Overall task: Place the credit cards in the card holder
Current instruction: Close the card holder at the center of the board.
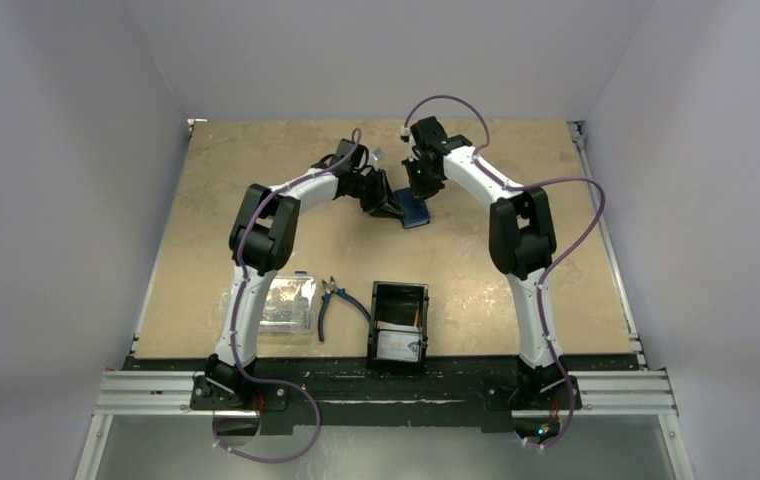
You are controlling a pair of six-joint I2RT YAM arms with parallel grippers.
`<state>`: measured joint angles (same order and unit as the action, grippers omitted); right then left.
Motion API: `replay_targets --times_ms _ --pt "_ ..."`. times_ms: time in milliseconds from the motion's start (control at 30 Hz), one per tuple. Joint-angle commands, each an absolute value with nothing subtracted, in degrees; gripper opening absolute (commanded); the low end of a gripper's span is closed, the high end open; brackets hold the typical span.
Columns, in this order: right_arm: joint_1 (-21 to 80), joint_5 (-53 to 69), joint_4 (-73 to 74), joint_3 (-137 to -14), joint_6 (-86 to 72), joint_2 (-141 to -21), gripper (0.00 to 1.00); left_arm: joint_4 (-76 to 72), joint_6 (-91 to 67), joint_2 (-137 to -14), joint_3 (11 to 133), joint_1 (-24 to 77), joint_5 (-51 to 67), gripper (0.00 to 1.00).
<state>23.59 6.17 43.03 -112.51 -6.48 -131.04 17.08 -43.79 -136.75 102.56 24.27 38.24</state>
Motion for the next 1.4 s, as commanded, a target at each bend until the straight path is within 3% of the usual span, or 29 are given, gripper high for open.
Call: replay_targets --times_ms 0,533,767,933,1200,1367 --pt "30.86 6.38 44.89 -111.13 -10.18 -136.35 0.00 13.23 -41.66 -139.92 104.76 27.64 35.32 0.08" --pt "39.20 0.24 49.87 -110.43 -11.45 -142.11 0.03 11.17 -43.92 -141.66 105.86 25.94 39.21 0.08" --pt "40.77 8.22 48.88 -110.43 -12.81 -145.76 0.05 11.00 -43.51 -141.42 105.43 25.67 40.05 0.07" --pt "40.78 12.77 45.41 -107.63 -14.33 -146.52 0.09 10.10 -44.05 -141.72 105.06 25.58 41.22 0.07" --pt "41.20 18.54 40.36 -102.58 -14.05 -146.49 0.26 9.49 -44.36 -141.73 104.92 25.40 41.74 0.07" --pt "41.22 24.07 34.82 -99.26 -12.95 -145.25 0.28 9.28 -44.48 -141.83 104.71 25.40 41.78 0.07"
